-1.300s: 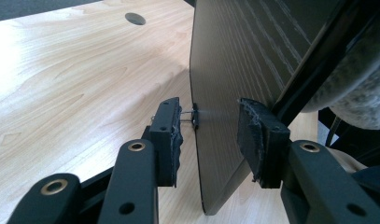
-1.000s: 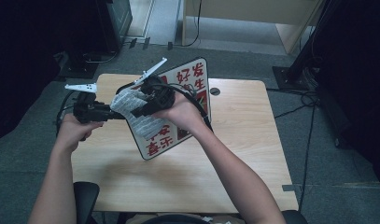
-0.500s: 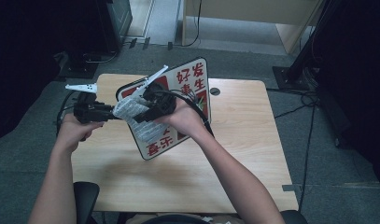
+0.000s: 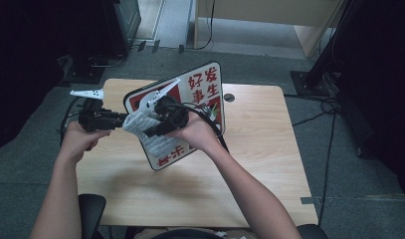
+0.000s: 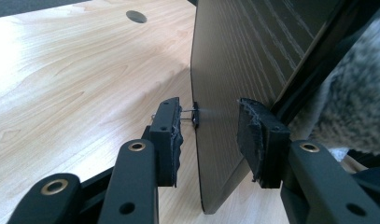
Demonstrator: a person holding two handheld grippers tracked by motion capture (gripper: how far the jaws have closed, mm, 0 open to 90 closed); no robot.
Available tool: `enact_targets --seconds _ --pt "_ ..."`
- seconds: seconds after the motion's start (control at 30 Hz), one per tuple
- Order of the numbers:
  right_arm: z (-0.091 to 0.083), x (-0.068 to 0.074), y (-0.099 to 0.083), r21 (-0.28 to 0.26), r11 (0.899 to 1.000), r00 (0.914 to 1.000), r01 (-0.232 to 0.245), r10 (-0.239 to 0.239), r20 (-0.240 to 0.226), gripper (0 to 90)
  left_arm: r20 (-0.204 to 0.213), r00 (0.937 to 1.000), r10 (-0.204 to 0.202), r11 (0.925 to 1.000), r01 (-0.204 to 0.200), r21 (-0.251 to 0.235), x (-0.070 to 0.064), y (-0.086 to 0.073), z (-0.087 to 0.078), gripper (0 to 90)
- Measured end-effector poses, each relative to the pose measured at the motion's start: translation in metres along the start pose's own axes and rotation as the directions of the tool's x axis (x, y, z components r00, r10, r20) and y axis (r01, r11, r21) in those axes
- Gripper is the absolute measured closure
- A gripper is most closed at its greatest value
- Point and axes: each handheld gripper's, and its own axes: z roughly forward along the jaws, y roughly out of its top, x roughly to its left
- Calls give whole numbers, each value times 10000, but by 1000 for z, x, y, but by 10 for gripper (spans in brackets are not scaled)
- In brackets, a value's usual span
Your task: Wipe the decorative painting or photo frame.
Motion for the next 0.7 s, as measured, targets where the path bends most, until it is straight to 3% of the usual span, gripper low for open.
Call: enact_targets --seconds 0.7 --pt "21 -6 -29 236 9997 9993 -46 55 -364 652 -34 10000 -53 10000 53 10 0 -1 0 605"
